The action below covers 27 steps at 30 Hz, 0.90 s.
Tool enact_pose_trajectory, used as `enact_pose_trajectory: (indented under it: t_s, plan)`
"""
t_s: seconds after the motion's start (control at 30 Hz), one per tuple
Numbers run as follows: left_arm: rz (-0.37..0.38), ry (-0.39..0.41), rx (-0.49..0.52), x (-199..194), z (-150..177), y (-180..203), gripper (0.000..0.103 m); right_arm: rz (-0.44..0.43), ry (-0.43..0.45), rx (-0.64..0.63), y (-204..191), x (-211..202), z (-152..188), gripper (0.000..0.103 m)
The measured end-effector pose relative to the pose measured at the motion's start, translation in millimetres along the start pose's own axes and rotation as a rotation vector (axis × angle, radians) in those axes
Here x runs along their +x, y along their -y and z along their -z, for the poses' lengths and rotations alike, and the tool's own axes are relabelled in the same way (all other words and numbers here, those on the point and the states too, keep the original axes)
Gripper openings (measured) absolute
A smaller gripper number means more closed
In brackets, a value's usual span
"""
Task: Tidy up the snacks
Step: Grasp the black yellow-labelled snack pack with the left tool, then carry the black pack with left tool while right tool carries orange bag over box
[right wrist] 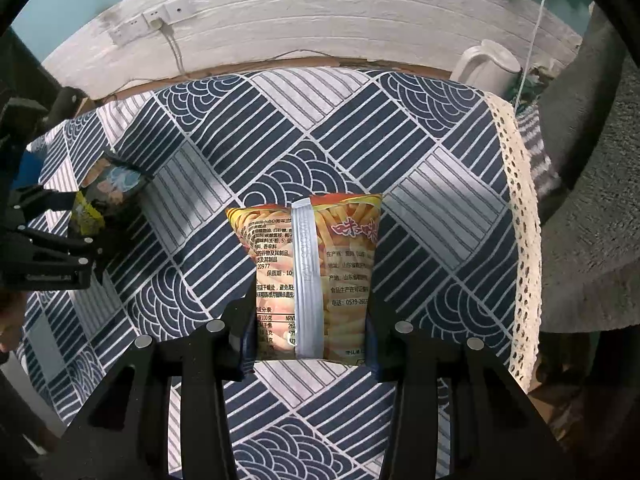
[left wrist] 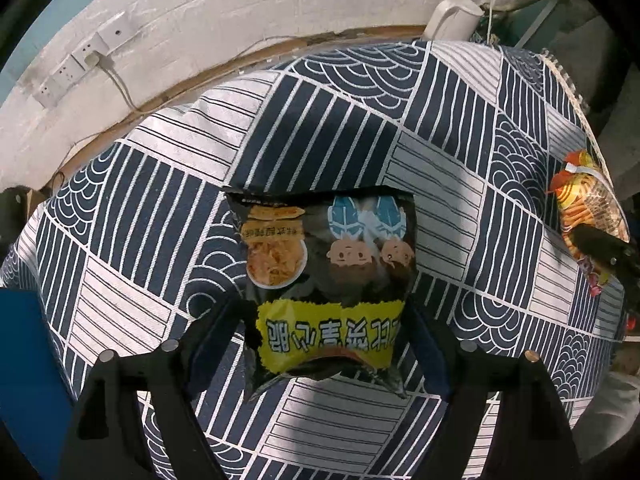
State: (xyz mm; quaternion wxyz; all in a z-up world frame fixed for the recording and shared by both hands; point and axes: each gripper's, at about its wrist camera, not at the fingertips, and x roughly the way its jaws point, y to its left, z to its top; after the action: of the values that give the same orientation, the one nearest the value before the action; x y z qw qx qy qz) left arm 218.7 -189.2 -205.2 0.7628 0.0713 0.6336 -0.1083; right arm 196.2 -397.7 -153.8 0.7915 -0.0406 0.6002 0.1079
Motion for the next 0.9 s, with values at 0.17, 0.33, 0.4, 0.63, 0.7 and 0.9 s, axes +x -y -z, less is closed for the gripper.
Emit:
enact_pose_trajectory:
  t_s: [0.17,0.33,0.4,0.63,0.7,0.9]
  plan:
    - [-0.017,0.033,0.006,-6,10,-9,0.067,0.003,-0.015,-0.012,-9,7,-1,0.041]
    - [-0.009,0.035,-0.001,-13,22,-19,0.067,0.004,-0.009,-0.03,-20,3,-2,0.041]
    - [-0.014,0.041,0.002,-19,28,-24,0.067,0.003,-0.004,-0.036,-24,0,-3,0.041]
    - [-0.034,0.08,0.0,-47,44,-35,0.067,0.01,0.017,-0.061,-39,-12,-5,0.041]
    - [-0.046,0.096,0.004,-57,52,-39,0.067,0.01,0.026,-0.072,-45,-16,-3,0.04]
    - [-0.101,0.146,0.017,-84,72,-48,0.067,-0.003,0.056,-0.097,-66,-35,1,0.04]
